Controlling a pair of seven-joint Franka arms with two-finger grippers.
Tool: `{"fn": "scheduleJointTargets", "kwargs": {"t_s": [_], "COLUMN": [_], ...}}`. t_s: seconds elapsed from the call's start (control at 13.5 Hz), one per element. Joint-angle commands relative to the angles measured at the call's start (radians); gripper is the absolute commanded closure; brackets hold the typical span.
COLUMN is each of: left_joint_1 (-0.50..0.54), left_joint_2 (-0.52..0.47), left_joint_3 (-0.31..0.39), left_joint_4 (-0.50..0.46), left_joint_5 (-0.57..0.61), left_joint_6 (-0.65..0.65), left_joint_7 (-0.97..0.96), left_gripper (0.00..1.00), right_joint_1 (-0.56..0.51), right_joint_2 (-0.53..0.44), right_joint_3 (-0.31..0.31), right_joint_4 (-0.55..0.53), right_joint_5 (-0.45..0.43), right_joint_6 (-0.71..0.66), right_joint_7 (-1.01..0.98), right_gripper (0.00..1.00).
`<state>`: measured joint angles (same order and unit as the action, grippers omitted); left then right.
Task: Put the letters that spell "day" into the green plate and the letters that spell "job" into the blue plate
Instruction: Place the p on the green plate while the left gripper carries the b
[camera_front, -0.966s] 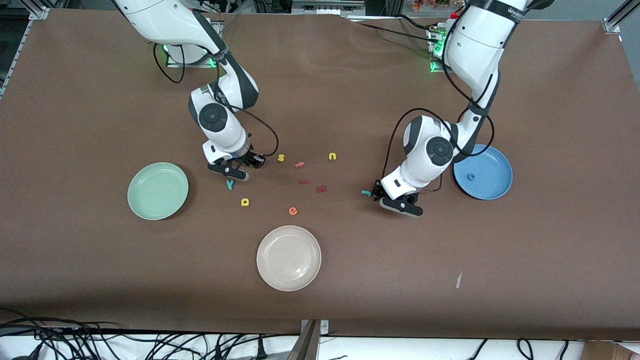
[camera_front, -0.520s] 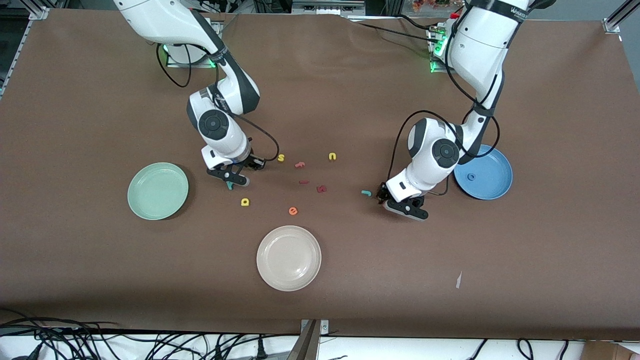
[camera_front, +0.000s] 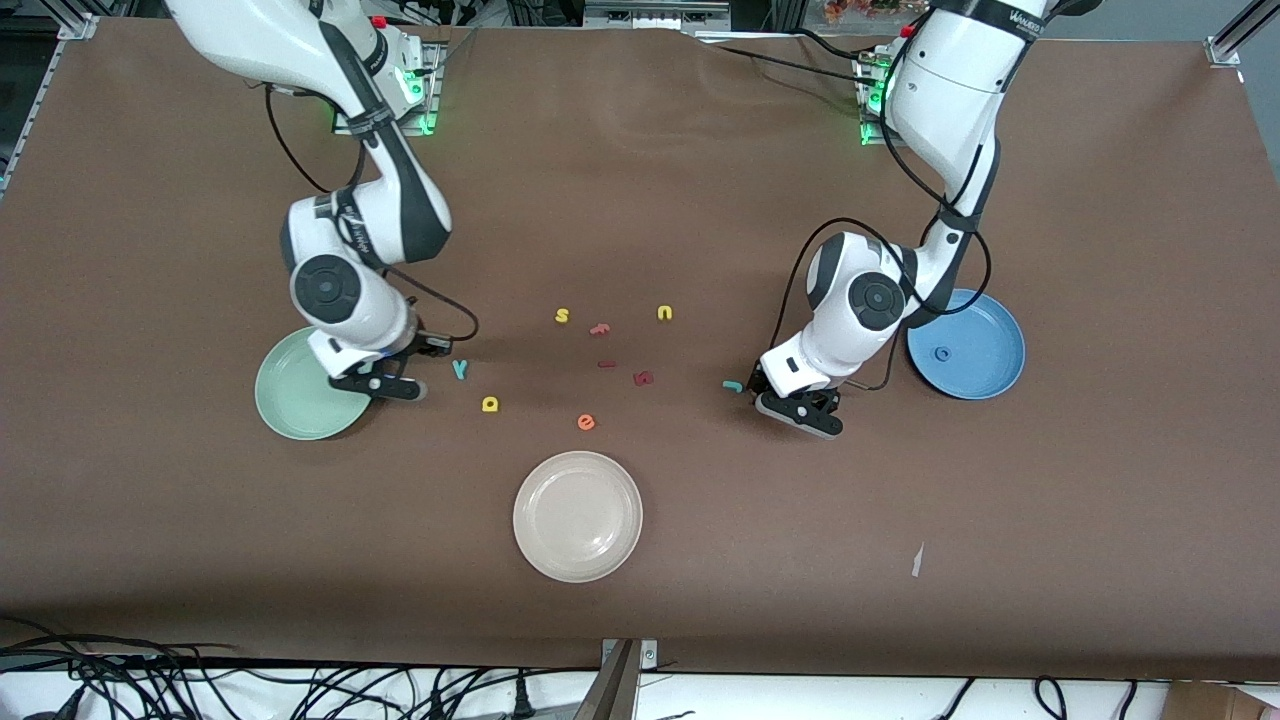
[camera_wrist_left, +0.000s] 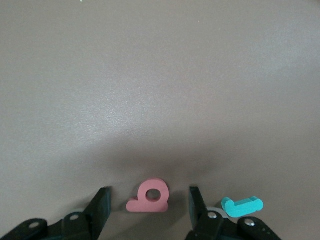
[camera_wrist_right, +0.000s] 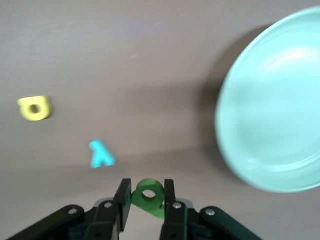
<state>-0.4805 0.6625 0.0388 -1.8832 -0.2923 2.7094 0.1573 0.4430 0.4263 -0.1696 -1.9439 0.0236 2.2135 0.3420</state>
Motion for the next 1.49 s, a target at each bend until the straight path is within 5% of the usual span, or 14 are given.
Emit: {"fn": "scheduleJointTargets", "kwargs": {"t_s": [0.0, 0.37, 0.45, 0.52, 0.59, 0.74, 1.19, 1.41], "left_joint_1": [-0.017, -0.024, -0.027, -0.027, -0.029, -0.029, -0.027, -0.006], "left_joint_2": [0.017, 0.025, 0.025, 0.025, 0.025, 0.025, 0.013, -0.036], "left_joint_3": [0.023, 0.024, 0.027, 0.035, 0.035, 0.035, 0.044, 0.046], "left_joint_4": [0.01, 0.009, 0.009, 0.009, 0.009, 0.009, 0.006, -0.005], "left_joint_5": [0.024, 0.024, 0.024, 0.025, 0.025, 0.025, 0.025, 0.027], "left_joint_6": [0.0, 0.0, -0.002, -0.002, -0.002, -0.003, -0.008, -0.043], "left_joint_7": [0.013, 0.013, 0.014, 0.018, 0.018, 0.018, 0.018, 0.018], "left_gripper": [0.29, 0.41, 0.45, 0.48, 0.5, 0.55, 0.84, 0.85], "right_joint_1": [0.002, -0.084, -0.098, -0.099, -0.098, -0.084, -0.03, -0.029], "right_joint_2": [-0.001, 0.055, 0.064, 0.068, 0.066, 0.057, 0.057, 0.057], "right_joint_3": [-0.082, -0.103, -0.102, -0.102, -0.099, -0.094, -0.062, -0.009], "right_joint_4": [-0.001, 0.002, 0.002, 0.002, 0.002, 0.025, 0.042, 0.043], "right_joint_5": [0.004, 0.007, 0.01, 0.015, 0.028, 0.102, 0.108, 0.122], "right_joint_6": [-0.011, 0.064, 0.071, 0.074, 0.075, 0.057, 0.032, 0.043], "right_joint_7": [-0.182, -0.291, -0.3, -0.29, -0.281, -0.281, -0.103, -0.011], "right_gripper": [0.73, 0.71, 0.64, 0.21, 0.0, 0.0, 0.0, 0.0]}}
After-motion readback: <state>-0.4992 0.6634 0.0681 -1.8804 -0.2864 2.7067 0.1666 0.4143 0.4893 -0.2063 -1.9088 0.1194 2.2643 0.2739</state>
